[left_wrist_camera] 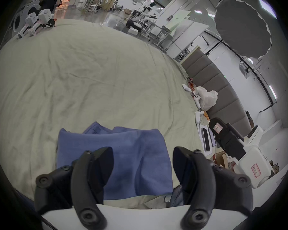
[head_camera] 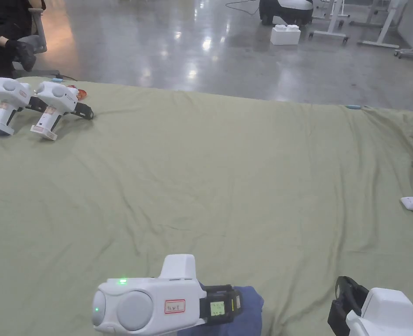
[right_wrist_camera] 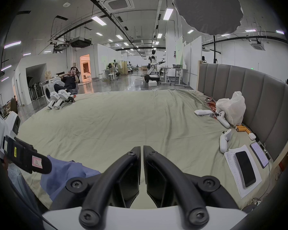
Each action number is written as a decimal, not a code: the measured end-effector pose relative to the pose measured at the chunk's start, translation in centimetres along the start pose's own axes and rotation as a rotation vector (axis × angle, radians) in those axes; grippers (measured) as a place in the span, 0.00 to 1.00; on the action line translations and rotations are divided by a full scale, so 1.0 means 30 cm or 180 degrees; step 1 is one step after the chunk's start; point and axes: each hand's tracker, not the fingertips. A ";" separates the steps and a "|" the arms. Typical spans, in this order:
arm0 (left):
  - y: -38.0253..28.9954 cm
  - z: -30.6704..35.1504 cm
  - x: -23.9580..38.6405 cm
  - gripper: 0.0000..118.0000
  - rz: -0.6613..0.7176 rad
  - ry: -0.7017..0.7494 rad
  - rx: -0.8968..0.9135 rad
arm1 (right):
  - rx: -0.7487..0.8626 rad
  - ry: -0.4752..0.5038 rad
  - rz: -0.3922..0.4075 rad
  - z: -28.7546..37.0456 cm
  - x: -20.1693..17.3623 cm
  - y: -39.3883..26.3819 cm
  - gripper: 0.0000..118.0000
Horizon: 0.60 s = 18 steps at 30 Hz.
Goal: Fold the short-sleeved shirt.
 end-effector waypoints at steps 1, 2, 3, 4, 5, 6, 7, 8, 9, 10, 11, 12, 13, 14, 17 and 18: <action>0.000 -0.009 -0.004 0.58 -0.0001 0.0000 -0.0001 | -0.0004 0.0002 -0.0007 -0.001 0.000 -0.001 0.03; -0.002 -0.022 -0.005 0.48 0.0002 0.0019 -0.0026 | -0.0007 0.0004 -0.0013 -0.001 -0.001 -0.003 0.03; -0.009 -0.040 0.001 0.37 0.0004 0.0047 -0.0069 | -0.0012 0.0008 -0.0014 -0.001 -0.002 -0.003 0.03; -0.021 -0.063 0.005 0.23 -0.0013 0.0061 -0.0105 | -0.0013 0.0010 -0.0015 -0.001 -0.004 -0.004 0.03; -0.034 -0.087 0.008 0.17 -0.0033 0.0037 -0.0156 | -0.0012 0.0011 -0.0011 0.000 -0.005 -0.005 0.03; -0.046 -0.111 0.014 0.14 -0.0061 -0.0014 -0.0254 | -0.0012 0.0012 -0.0007 0.000 -0.006 -0.006 0.03; -0.063 -0.146 0.028 0.10 -0.0073 -0.0065 -0.0351 | -0.0014 0.0017 -0.0002 0.001 -0.007 -0.006 0.03; -0.079 -0.174 0.039 0.09 -0.0070 -0.0125 -0.0415 | -0.0014 0.0019 0.0001 0.002 -0.009 -0.006 0.03; -0.094 -0.197 0.049 0.09 -0.0087 -0.0117 -0.0419 | -0.0016 0.0021 0.0004 0.001 -0.009 -0.007 0.03; -0.109 -0.223 0.058 0.07 -0.0118 -0.0074 -0.0437 | -0.0015 0.0022 0.0009 0.000 -0.009 -0.007 0.03; -0.127 -0.254 0.067 0.05 -0.0166 -0.0027 -0.0486 | -0.0011 0.0022 0.0011 0.002 -0.010 -0.006 0.03; -0.142 -0.275 0.072 0.04 -0.0203 0.0045 -0.0504 | -0.0009 0.0022 0.0012 0.003 -0.011 -0.005 0.03; -0.159 -0.294 0.073 0.04 -0.0248 0.0149 -0.0512 | -0.0006 0.0024 0.0012 0.005 -0.012 -0.004 0.03; -0.175 -0.310 0.074 0.03 -0.0311 0.0179 -0.0503 | 0.0001 0.0026 0.0011 0.008 -0.014 0.001 0.03; -0.203 -0.326 0.078 0.02 -0.0477 0.0219 -0.0443 | 0.0018 0.0030 0.0026 0.015 -0.019 0.006 0.03; -0.203 -0.319 0.076 0.02 -0.0479 0.0205 -0.0434 | 0.0024 0.0032 0.0031 0.016 -0.020 0.008 0.03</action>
